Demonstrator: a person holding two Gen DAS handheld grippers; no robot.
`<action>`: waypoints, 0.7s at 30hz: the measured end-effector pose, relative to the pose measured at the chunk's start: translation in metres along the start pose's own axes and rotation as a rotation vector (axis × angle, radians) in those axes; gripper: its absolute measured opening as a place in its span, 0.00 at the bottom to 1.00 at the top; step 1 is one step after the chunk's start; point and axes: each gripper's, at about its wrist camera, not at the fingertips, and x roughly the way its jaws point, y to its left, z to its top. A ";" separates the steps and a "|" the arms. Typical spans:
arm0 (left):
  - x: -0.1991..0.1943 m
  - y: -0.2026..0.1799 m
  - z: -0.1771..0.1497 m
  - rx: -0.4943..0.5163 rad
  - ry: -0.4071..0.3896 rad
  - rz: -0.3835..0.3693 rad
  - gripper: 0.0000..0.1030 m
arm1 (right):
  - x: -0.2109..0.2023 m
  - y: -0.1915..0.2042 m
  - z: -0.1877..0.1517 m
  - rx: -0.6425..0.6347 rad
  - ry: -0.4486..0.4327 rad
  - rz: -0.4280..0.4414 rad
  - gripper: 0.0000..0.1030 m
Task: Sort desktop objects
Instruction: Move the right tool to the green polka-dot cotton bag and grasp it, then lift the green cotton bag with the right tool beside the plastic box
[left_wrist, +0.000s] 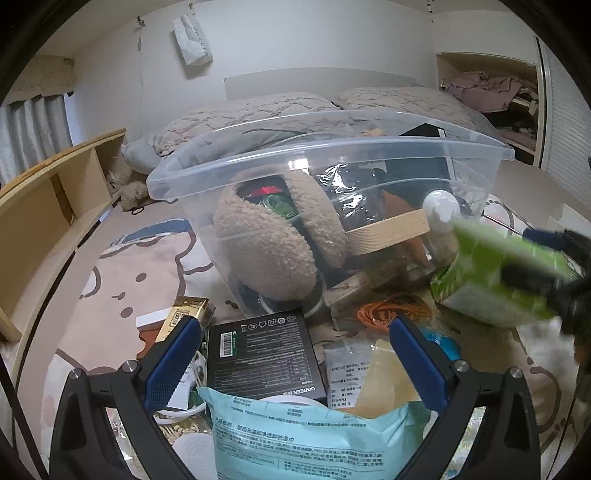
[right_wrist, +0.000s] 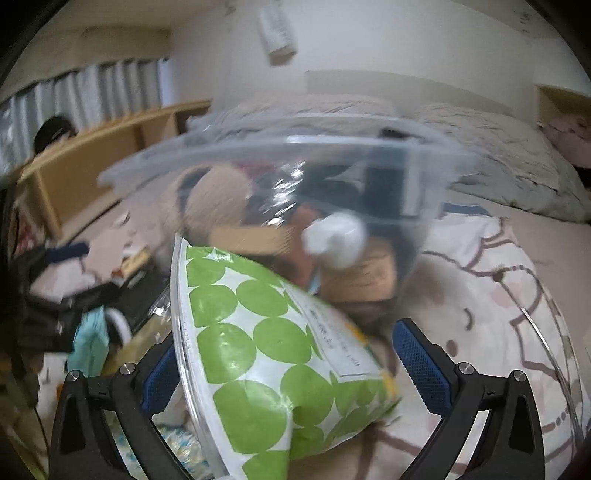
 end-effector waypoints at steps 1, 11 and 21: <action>-0.001 -0.001 0.000 0.006 -0.004 0.003 1.00 | -0.002 -0.006 0.001 0.017 -0.012 -0.010 1.00; -0.006 0.003 0.000 -0.007 -0.003 -0.018 1.00 | -0.019 -0.074 0.009 0.214 -0.057 -0.158 1.00; -0.007 0.004 -0.003 -0.012 0.002 -0.024 1.00 | -0.013 -0.111 -0.005 0.310 -0.016 -0.245 1.00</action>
